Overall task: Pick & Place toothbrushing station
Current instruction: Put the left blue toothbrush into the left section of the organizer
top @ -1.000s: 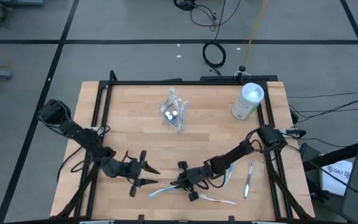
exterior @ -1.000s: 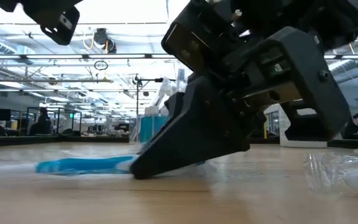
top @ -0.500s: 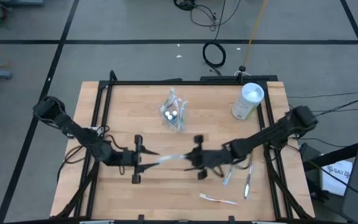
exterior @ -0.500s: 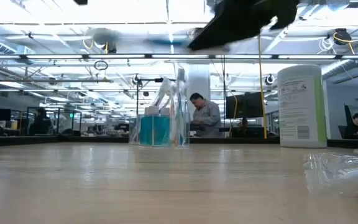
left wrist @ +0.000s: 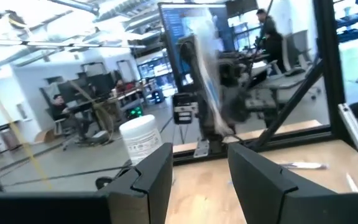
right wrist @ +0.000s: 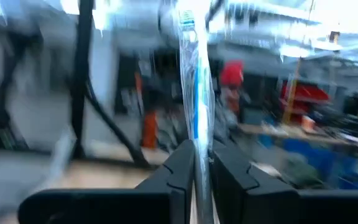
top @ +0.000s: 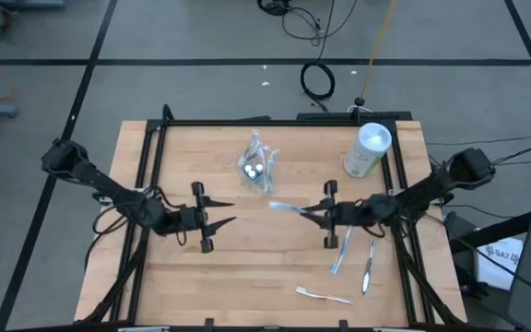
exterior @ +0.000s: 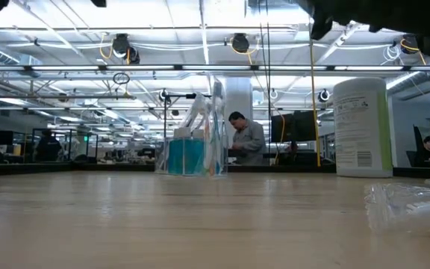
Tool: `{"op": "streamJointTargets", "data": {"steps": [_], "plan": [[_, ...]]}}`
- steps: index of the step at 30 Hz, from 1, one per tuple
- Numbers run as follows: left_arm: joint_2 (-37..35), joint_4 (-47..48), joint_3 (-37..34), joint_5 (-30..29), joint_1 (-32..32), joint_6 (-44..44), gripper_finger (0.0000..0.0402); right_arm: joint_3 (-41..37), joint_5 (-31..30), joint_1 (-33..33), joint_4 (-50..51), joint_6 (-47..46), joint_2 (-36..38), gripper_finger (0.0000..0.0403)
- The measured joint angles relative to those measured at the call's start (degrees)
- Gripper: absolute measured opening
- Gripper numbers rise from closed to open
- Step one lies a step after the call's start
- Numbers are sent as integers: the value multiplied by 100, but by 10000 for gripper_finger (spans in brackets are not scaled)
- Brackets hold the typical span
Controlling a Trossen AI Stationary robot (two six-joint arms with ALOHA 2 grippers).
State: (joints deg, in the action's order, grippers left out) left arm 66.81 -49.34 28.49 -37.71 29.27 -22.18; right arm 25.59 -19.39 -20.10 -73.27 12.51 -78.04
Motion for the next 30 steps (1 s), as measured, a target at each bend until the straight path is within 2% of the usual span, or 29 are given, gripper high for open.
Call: {"op": "streamJointTargets", "data": {"steps": [2, 4, 8, 12, 17, 22, 30], "plan": [[81, -38, 0, 350, -172, 45, 161, -29, 463, 112, -421, -325, -58, 30], [217, -72, 0, 780, -358, 187, 162, 110, 788, 161, -385, -474, -183, 27], [403, -223, 20, 1435, -657, 546, 176, 624, 857, 175, -22, -541, -620, 24], [576, -174, 102, 1486, -793, 692, 206, 1202, 465, 231, 651, -689, -1037, 32], [603, -187, 122, 1810, -766, 472, 240, 1512, 274, 419, 1653, -889, -1180, 32], [603, -166, 122, 1806, -863, 639, 250, 1521, 485, 598, 1357, -1336, -1411, 24], [603, -174, 120, 1838, -1012, 921, 250, 1790, 470, 655, 728, -1488, -2014, 33]]}}
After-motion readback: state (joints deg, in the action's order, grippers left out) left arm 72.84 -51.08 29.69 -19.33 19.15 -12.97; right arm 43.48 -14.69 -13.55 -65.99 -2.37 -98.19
